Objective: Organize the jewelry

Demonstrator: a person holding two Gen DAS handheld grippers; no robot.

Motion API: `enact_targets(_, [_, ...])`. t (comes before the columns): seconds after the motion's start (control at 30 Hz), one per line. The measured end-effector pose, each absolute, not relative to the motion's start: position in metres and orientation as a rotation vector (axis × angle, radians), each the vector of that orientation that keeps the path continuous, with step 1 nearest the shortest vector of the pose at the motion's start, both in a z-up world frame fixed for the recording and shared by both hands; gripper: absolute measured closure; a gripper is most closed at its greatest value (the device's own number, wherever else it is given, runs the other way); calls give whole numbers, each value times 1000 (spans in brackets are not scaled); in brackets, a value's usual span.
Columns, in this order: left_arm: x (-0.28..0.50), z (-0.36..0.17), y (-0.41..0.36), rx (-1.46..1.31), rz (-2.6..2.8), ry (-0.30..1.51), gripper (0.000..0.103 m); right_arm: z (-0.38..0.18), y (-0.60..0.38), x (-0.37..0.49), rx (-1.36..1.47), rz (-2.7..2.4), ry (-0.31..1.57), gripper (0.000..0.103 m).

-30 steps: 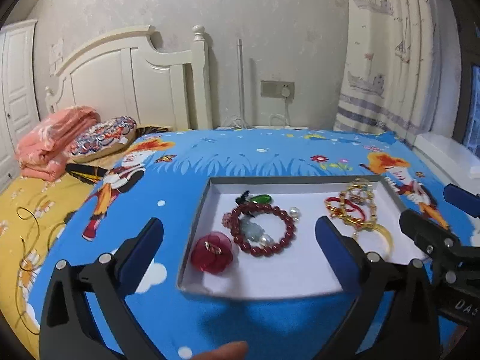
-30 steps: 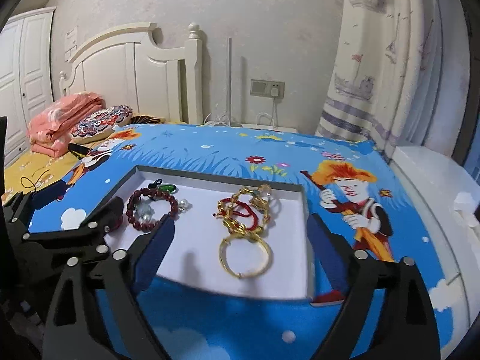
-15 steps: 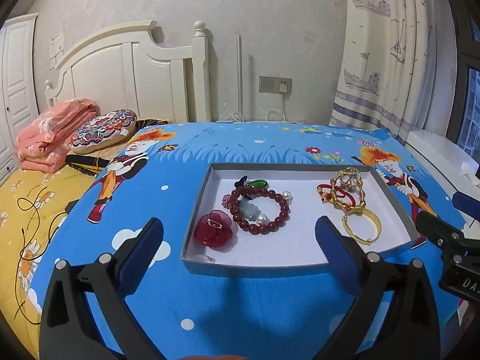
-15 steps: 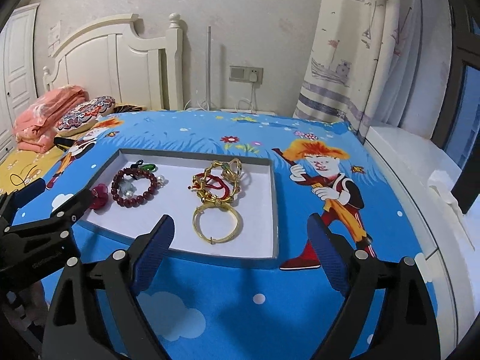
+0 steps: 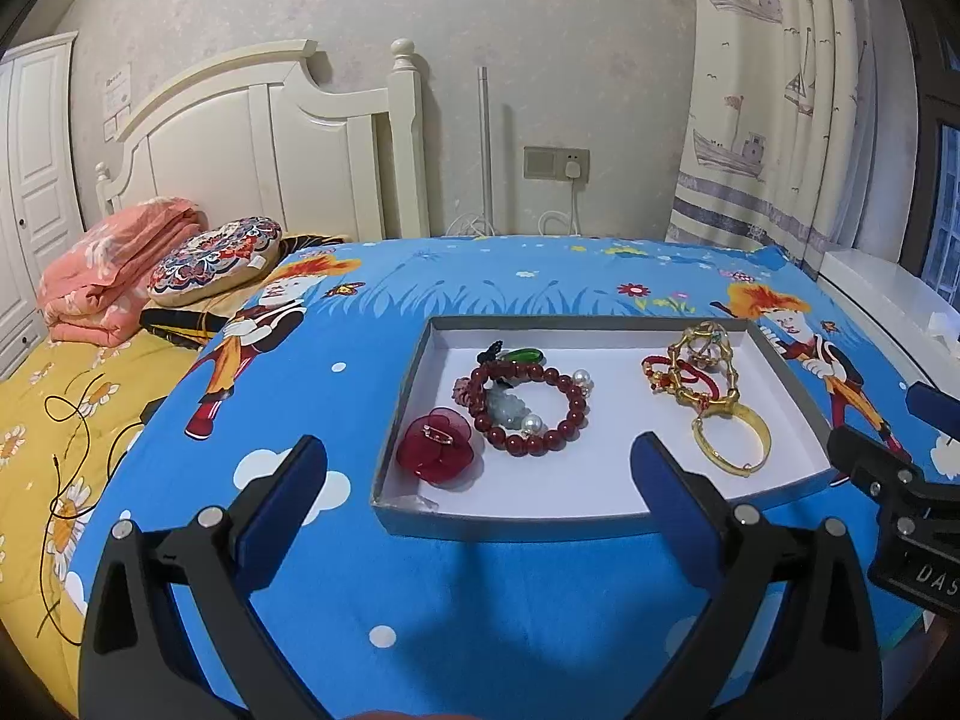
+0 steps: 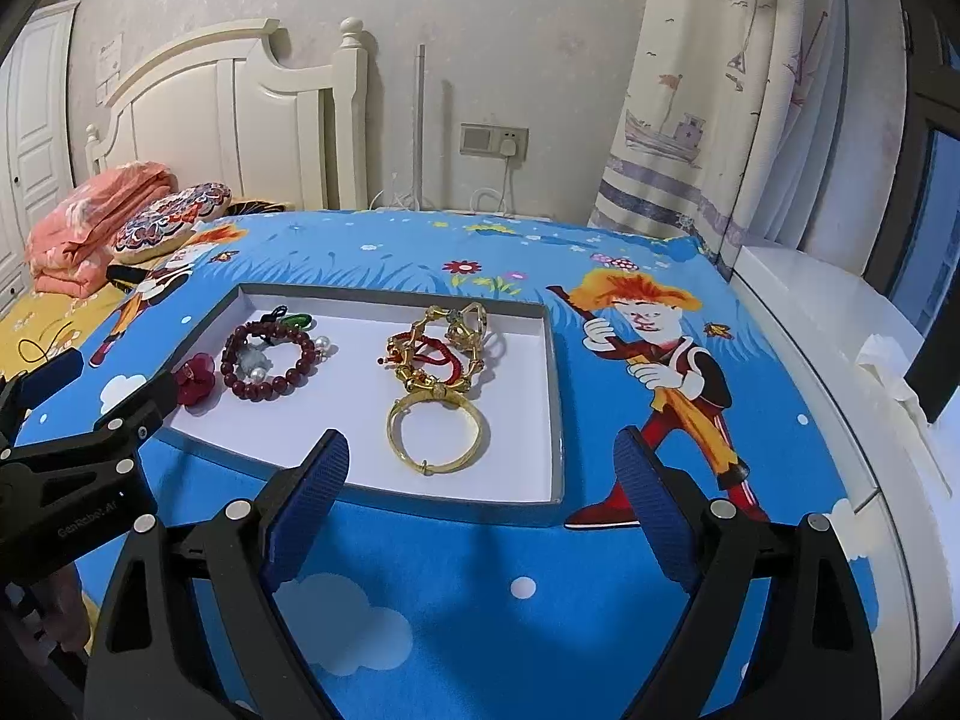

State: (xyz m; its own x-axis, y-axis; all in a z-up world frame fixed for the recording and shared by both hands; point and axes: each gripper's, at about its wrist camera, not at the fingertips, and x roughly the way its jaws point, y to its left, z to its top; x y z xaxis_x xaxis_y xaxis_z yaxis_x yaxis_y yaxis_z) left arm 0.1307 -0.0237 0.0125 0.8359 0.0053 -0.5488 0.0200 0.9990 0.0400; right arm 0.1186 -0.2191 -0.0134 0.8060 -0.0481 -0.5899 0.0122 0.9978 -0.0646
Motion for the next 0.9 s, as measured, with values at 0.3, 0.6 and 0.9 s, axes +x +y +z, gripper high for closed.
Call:
enact_targets(0.3, [129,10,-25,49,-7,587,5,-16,-214,117,-73,-26,636,19])
enact_targets(0.6, [125,14,-22,49,6,576,5,-15,-212,115,-88,-37,627,19])
enact_targets(0.9, [121,15,-23,57,30,549,5,-19,-210,114,-98,-32,633,19])
